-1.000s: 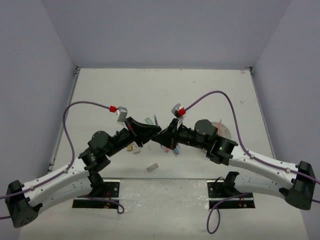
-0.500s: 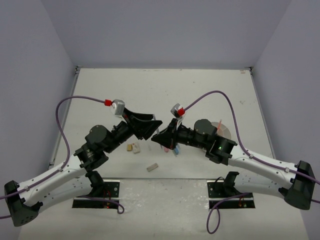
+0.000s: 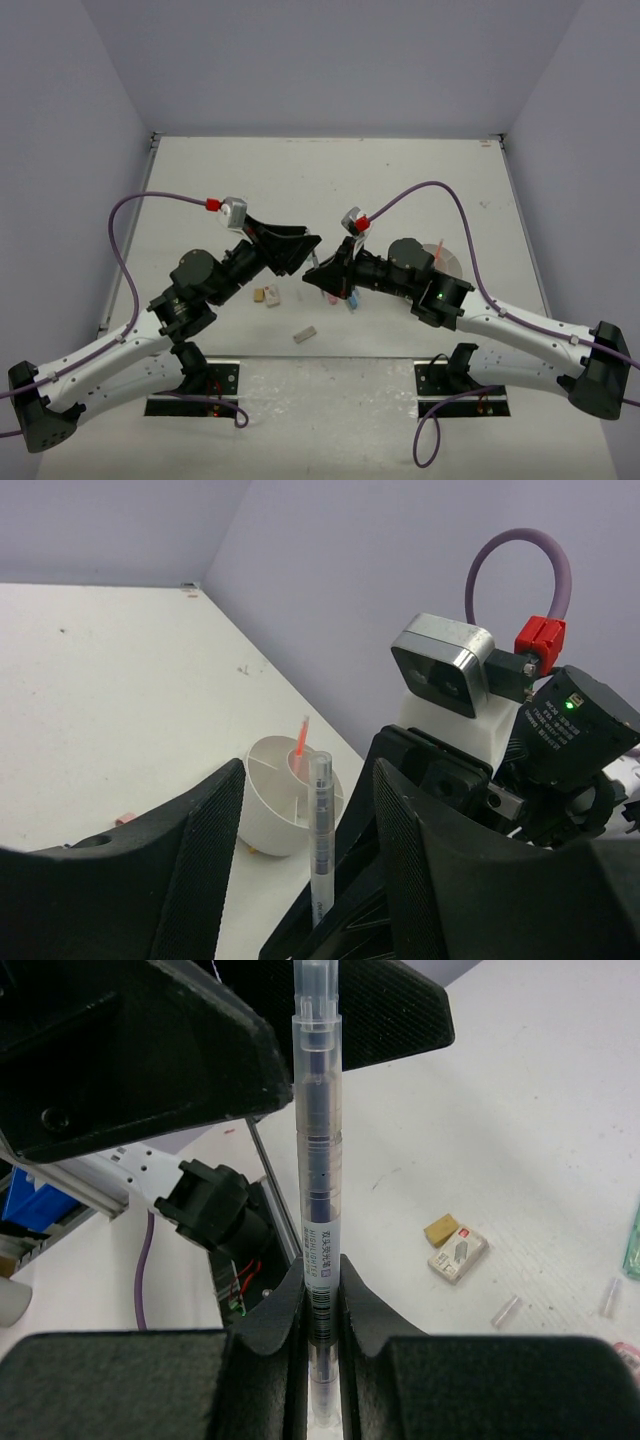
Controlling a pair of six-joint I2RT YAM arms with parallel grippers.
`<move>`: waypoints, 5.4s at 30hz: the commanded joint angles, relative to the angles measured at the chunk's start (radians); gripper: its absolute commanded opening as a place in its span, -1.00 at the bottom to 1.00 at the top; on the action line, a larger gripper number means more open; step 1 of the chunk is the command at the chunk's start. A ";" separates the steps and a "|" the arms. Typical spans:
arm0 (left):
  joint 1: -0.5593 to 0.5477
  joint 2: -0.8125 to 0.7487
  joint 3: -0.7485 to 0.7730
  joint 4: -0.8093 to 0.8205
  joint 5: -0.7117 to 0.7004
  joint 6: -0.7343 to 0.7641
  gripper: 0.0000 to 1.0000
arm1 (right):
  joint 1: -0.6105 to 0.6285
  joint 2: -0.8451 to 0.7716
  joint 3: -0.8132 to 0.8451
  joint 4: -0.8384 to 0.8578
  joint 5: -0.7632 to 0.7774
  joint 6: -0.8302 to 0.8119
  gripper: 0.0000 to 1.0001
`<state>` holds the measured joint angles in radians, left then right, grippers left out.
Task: Sort the stationery into containers
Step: Close the pen cap on the pen, then place the pen in the storage box, then pick up the pen from the center of the board.
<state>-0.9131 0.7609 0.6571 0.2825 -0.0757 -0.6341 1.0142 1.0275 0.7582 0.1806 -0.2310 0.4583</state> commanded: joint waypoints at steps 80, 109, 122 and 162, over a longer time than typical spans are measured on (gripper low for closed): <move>-0.190 0.262 0.631 -0.704 -0.842 0.083 1.00 | -0.198 -0.217 -0.063 -0.324 0.651 0.097 -1.00; -0.130 0.332 0.339 -0.718 -0.611 0.037 1.00 | -0.350 -0.203 -0.092 -0.676 1.149 0.210 -0.03; 0.015 0.375 0.327 -0.846 -0.625 -0.100 1.00 | -0.325 -0.317 0.082 -0.767 1.028 0.122 0.17; 0.137 0.202 0.274 -1.003 -0.473 0.024 1.00 | -0.154 0.699 0.413 -0.645 0.520 -0.013 -0.63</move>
<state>-0.7792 0.9756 0.9426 -0.7443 -0.5751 -0.6420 0.8911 1.7214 1.1370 -0.4988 0.2493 0.4444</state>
